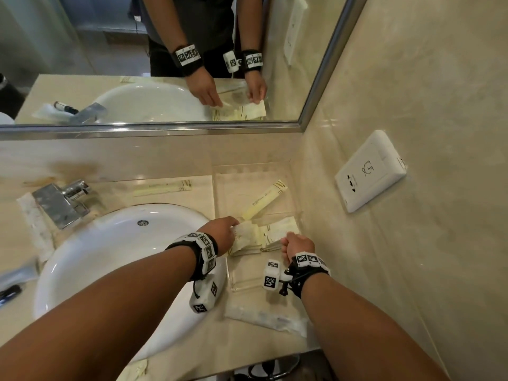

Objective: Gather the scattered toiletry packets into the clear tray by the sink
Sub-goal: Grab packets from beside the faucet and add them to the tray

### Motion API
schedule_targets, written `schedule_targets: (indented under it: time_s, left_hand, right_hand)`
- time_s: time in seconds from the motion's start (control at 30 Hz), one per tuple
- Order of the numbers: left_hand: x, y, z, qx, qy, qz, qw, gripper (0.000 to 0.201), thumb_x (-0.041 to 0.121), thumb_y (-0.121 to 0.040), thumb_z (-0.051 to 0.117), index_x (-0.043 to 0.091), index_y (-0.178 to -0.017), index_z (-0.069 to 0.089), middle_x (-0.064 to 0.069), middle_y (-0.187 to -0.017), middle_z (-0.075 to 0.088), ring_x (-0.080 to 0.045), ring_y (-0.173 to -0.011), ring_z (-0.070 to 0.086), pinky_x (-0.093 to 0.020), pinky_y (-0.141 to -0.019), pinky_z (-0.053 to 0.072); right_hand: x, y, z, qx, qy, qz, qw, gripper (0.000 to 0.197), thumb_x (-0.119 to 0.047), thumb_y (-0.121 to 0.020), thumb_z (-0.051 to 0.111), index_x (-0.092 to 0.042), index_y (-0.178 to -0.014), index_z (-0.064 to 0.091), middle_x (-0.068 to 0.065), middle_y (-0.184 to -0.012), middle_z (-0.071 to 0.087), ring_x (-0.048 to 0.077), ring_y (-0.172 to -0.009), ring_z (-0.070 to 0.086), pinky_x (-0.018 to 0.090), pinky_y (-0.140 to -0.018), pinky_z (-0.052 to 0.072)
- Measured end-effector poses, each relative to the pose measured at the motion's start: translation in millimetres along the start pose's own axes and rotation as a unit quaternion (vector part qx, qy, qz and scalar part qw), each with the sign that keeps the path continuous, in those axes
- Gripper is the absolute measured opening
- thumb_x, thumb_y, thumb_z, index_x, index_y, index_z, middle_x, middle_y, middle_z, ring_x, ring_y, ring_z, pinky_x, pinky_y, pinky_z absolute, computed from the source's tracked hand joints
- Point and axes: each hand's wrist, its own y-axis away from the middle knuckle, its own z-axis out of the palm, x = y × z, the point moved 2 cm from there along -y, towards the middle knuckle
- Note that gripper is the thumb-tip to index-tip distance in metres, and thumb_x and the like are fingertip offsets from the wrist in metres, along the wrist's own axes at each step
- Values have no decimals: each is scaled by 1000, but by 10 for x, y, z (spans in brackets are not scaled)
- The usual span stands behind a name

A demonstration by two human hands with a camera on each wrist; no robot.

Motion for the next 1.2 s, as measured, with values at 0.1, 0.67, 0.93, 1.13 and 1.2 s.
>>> schedule_targets:
  time_s: [0.1,0.67,0.93,1.13,1.2]
  left_hand:
    - [0,-46,11,6,3,-7,1000,39,13,-97,38,21,-131,55,-5,-121,65,-21,-101,62,-23,-76,42]
    - [141,-241,106,-13,22,0,1000,41,9,-97,35,20,-129,60,-5,-125,64,-24,-112,59,-29,-92,47]
    - [261,-267,198,-15,57,23,998,40,6,-92,38,19,-118,66,-4,-114,68,-21,-100,62,-31,-83,51]
    - [104,-220,107,43,-15,7,999,38,18,-94,44,23,-129,58,-6,-126,58,-23,-107,61,-36,-89,52]
    - [38,-196,76,43,-55,6,998,36,21,-93,47,25,-127,59,-4,-128,55,-24,-115,55,-39,-94,50]
  right_hand:
    - [5,-24,23,-15,36,8,999,30,-23,-94,57,1,-85,73,5,-56,63,17,-43,50,24,-45,40]
    - [-56,-55,26,-30,219,-54,974,72,-73,-76,47,-6,-65,71,9,-62,72,26,-57,64,40,-70,57]
    - [27,168,216,-133,136,-152,970,35,-38,-91,62,-18,-63,57,0,-63,64,16,-51,51,28,-54,43]
    - [18,74,313,-113,136,-77,981,21,-14,-94,51,-8,-79,65,2,-62,67,12,-43,51,23,-43,40]
    - [-3,67,373,-129,151,-54,979,17,-11,-93,51,-5,-89,66,3,-63,69,11,-43,53,21,-40,39]
